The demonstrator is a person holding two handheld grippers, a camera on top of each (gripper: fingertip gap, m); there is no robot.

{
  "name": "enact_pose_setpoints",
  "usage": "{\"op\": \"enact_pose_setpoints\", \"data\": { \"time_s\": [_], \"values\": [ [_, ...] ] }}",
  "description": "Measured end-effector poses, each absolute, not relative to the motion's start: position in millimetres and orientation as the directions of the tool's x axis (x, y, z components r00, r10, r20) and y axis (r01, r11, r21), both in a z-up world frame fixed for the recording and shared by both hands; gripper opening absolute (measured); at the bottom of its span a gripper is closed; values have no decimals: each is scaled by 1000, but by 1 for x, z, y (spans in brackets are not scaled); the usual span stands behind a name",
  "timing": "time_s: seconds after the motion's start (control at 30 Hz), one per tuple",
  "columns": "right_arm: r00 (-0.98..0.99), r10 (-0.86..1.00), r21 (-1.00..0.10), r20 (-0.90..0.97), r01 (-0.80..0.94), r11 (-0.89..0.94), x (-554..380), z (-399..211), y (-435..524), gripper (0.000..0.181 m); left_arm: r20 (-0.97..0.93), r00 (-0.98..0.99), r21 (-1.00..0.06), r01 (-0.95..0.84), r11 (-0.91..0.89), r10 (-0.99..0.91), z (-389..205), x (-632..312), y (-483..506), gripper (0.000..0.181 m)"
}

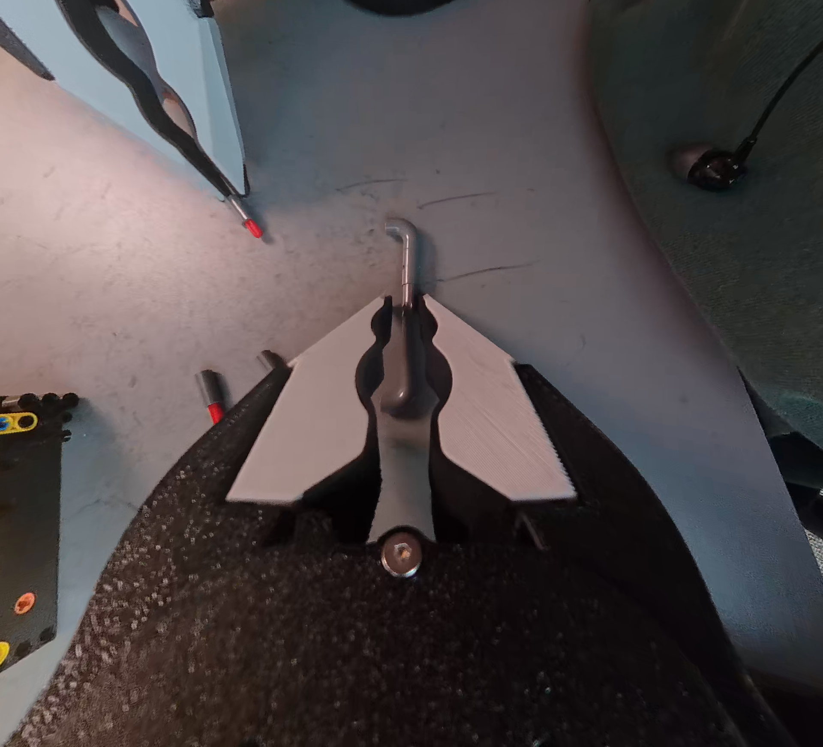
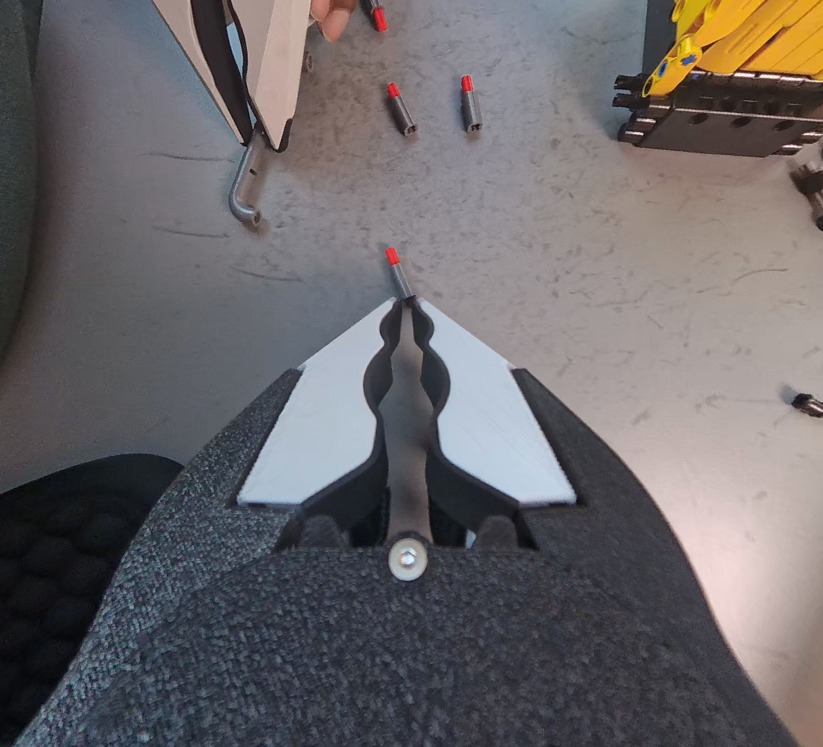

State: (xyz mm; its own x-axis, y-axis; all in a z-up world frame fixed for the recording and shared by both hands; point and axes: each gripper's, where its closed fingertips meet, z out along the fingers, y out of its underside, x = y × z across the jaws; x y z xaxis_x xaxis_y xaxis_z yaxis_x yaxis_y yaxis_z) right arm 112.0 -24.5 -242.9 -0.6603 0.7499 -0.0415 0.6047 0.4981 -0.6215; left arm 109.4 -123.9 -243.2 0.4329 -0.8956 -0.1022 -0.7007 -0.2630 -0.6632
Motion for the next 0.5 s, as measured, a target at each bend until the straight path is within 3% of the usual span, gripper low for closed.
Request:
{"op": "enact_pose_setpoints", "data": {
  "time_s": [0.03, 0.5],
  "values": [
    [-664, 747, -623, -43, 602, 500, 112, -243, -25, 1, -104, 436, -662, -701, -265, -894, -243, 108, -124, 9],
    [-662, 749, -624, -35, 600, 501, 111, -243, -25, 3, -87, 418, -677, -690, -254, -904, -243, 113, -127, 6]
  ]
}}
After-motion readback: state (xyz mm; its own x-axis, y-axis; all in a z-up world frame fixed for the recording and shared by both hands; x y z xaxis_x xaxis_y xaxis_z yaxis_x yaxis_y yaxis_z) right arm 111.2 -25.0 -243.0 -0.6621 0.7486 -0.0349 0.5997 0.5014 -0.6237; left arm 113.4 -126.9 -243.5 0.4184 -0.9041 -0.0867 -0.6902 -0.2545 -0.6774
